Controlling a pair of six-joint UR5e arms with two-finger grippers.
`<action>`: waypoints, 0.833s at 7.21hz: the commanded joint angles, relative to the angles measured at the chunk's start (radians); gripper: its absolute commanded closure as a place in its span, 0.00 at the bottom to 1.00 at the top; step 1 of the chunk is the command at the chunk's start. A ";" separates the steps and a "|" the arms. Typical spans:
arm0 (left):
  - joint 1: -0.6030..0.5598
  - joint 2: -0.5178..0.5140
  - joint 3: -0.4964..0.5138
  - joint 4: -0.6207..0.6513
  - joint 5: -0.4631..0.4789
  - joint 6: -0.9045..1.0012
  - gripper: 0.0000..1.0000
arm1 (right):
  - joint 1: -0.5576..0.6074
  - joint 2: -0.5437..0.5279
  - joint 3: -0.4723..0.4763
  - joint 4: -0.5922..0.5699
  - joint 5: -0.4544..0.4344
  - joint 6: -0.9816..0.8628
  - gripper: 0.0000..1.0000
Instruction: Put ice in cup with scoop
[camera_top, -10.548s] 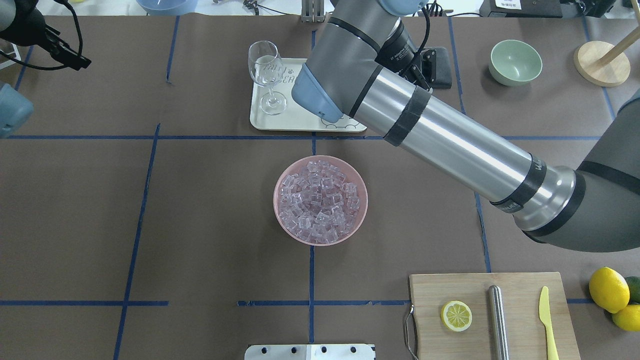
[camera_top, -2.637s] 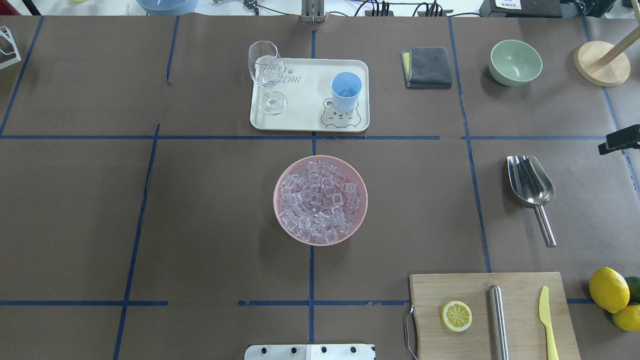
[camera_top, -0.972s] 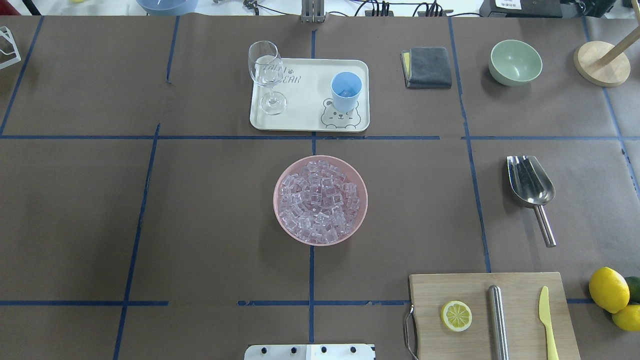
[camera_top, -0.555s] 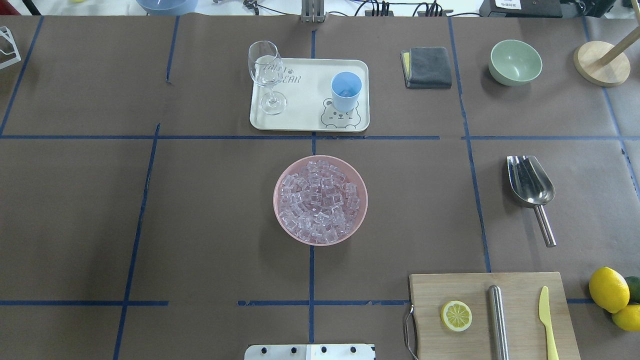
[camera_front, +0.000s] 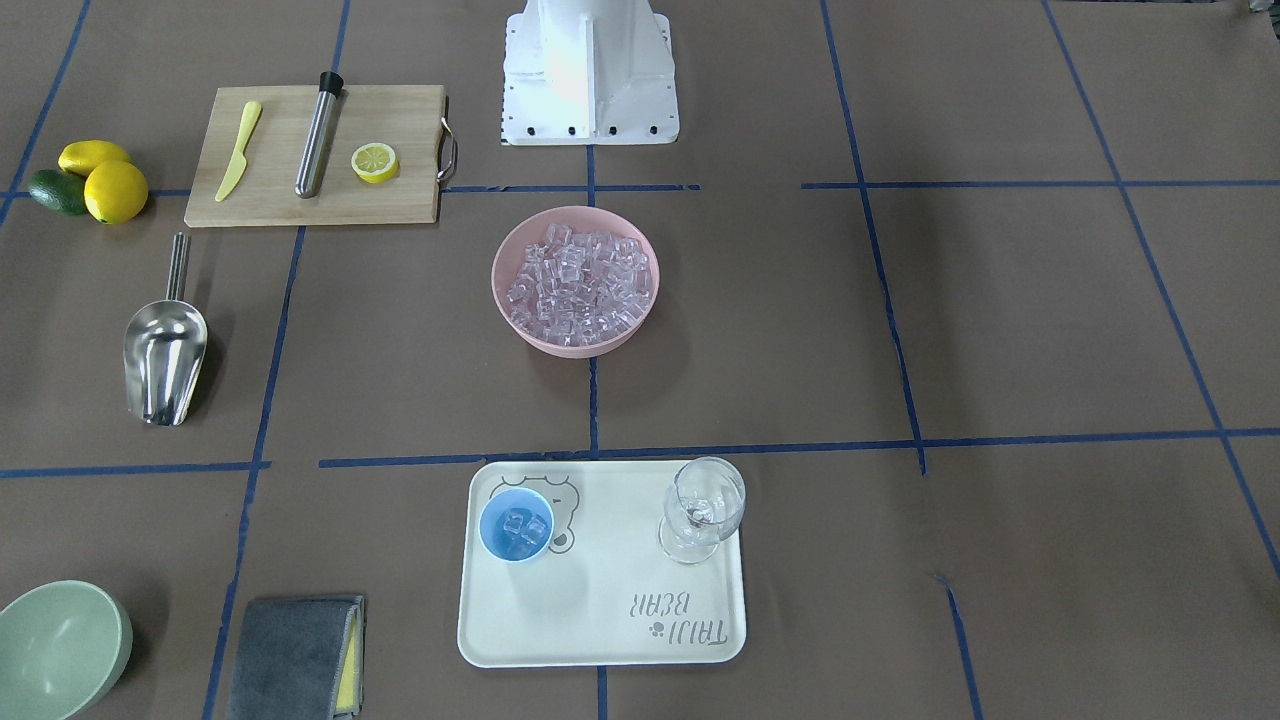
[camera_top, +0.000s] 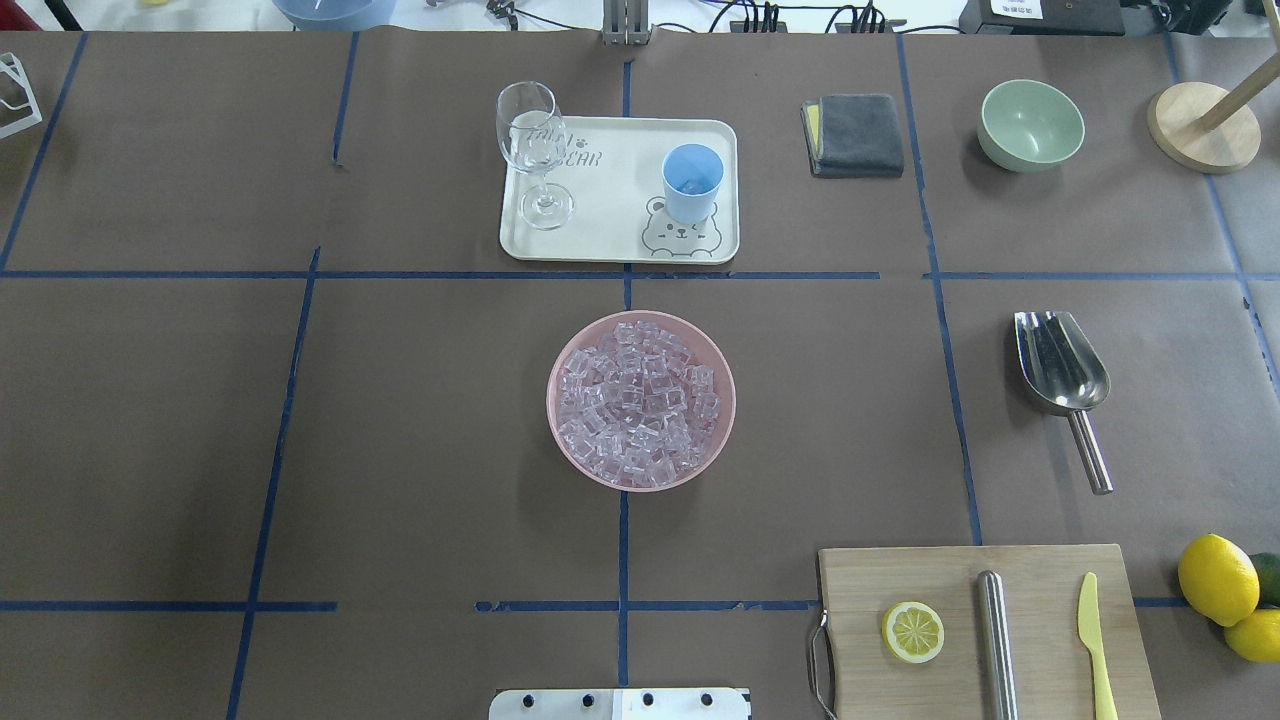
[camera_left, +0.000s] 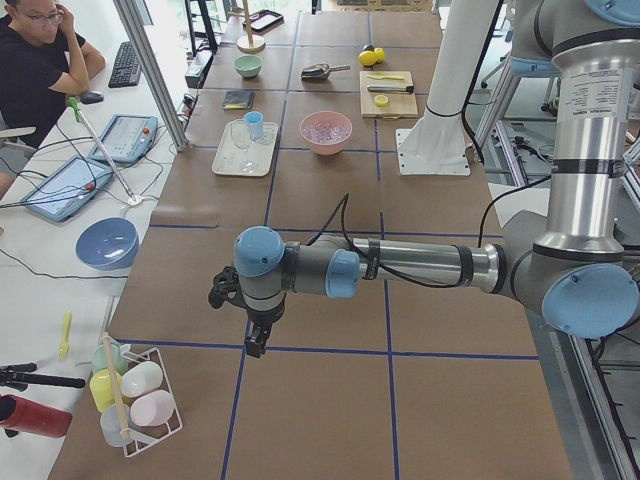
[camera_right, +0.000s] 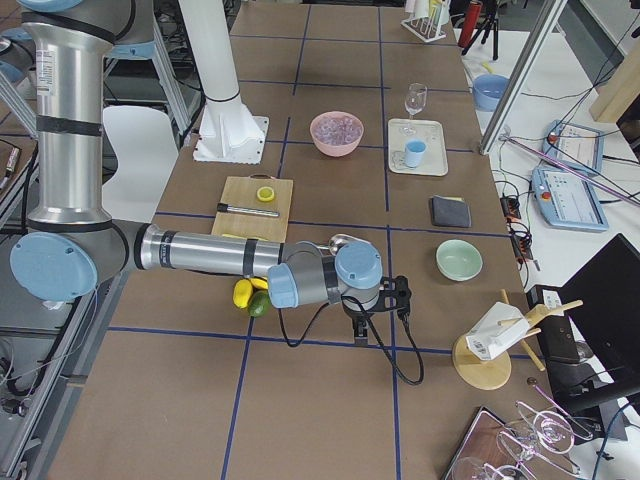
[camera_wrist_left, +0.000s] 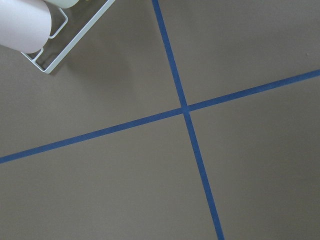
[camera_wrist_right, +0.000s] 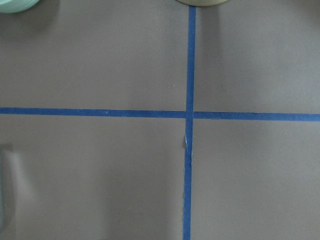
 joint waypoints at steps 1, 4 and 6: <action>0.000 0.005 -0.007 0.000 -0.002 0.000 0.00 | 0.028 0.001 0.144 -0.201 0.016 -0.006 0.00; 0.000 0.002 -0.004 -0.003 -0.005 -0.005 0.00 | 0.028 0.001 0.137 -0.197 -0.076 -0.102 0.00; 0.000 0.000 -0.003 -0.003 -0.006 -0.006 0.00 | 0.025 0.002 0.136 -0.196 -0.079 -0.090 0.00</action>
